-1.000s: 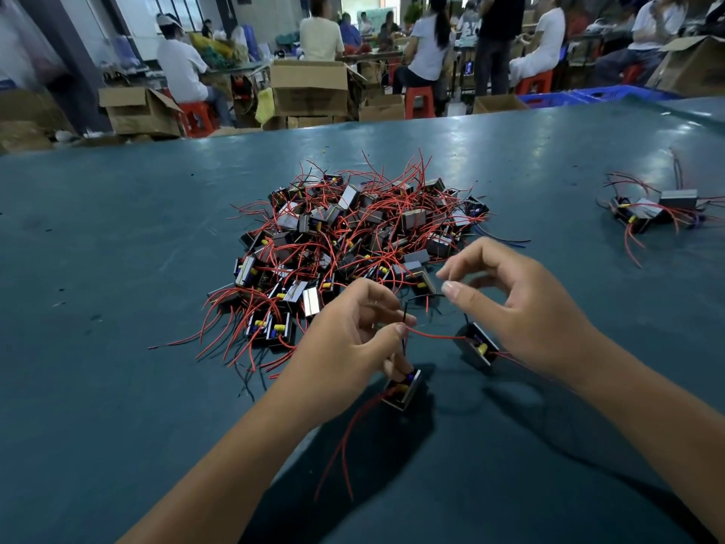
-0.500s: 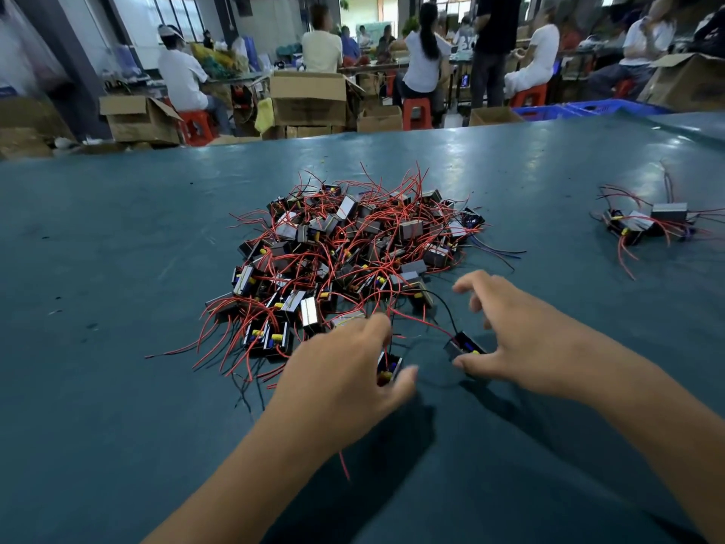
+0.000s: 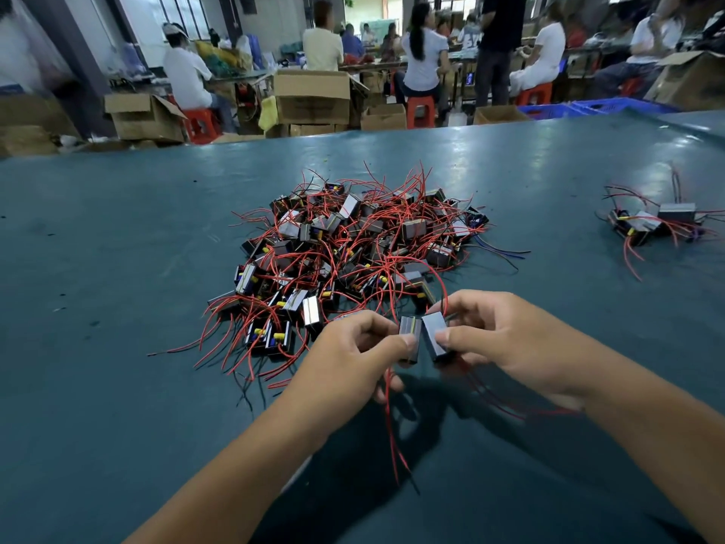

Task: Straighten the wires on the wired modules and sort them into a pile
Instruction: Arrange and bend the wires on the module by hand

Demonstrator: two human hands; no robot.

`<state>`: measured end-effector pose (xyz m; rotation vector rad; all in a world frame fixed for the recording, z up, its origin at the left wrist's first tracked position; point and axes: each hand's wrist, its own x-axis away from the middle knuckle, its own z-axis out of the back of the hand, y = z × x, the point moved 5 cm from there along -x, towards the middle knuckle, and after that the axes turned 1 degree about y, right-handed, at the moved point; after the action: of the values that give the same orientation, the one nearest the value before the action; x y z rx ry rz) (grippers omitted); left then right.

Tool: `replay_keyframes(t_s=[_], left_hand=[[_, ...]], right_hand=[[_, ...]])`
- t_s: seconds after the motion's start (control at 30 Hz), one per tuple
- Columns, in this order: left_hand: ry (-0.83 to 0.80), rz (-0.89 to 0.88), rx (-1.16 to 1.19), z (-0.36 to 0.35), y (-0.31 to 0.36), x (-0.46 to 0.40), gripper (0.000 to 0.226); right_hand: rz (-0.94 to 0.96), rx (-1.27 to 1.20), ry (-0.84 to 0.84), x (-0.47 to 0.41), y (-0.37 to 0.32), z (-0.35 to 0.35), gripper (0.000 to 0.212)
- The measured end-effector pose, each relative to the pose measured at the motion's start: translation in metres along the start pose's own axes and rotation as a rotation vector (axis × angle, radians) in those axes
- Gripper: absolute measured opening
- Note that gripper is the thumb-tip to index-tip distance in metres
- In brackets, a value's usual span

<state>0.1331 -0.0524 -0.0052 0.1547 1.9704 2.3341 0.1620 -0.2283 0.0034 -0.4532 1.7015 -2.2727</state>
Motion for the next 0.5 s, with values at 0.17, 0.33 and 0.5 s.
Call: replay_keyframes(t_s=[0.17,0.33,0.5], left_hand=[[0.014,-0.03,0.061,0.003,-0.002,-0.003,0.03],[0.04,-0.121,-0.047,0.002,0.002,0.0,0.044],[0.04,-0.232,-0.122,-0.006,0.005,0.002,0.053]], right_hand=[[0.027,-0.081,-0.036,0.0,-0.002,0.0,0.016],[0.043,-0.117,-0.015,0.003,-0.004,-0.007,0.018],[0.002,-0.255,-0.076,0.004,-0.004,-0.019,0.034]])
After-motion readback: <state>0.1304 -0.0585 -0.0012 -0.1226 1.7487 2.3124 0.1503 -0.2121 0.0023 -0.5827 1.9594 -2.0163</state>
